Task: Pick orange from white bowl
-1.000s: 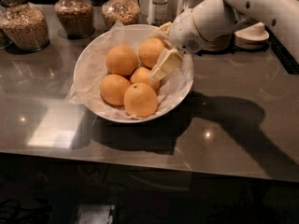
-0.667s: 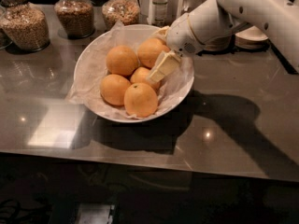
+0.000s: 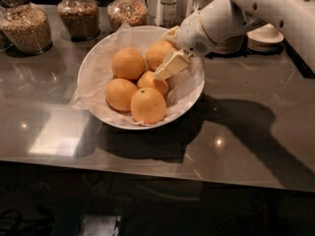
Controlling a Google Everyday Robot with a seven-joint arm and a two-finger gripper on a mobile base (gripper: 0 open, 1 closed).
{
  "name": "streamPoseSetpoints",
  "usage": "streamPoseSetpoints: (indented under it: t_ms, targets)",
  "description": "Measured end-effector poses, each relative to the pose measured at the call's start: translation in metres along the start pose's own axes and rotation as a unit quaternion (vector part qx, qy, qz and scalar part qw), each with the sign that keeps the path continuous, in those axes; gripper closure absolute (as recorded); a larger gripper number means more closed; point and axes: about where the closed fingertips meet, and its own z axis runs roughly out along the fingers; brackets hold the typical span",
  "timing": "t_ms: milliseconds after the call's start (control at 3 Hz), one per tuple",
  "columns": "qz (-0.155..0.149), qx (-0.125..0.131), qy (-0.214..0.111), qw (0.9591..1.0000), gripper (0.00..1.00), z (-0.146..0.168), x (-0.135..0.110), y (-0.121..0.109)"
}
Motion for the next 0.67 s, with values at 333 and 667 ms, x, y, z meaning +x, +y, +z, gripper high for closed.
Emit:
streamPoseSetpoints:
  t_ms: [333,667]
  targets:
    - [0.000,0.000,0.000,1.0000,0.86,-0.003,-0.003,-0.002]
    - [-0.005,0.028,0.010,0.9996,1.00,-0.013,0.005,-0.004]
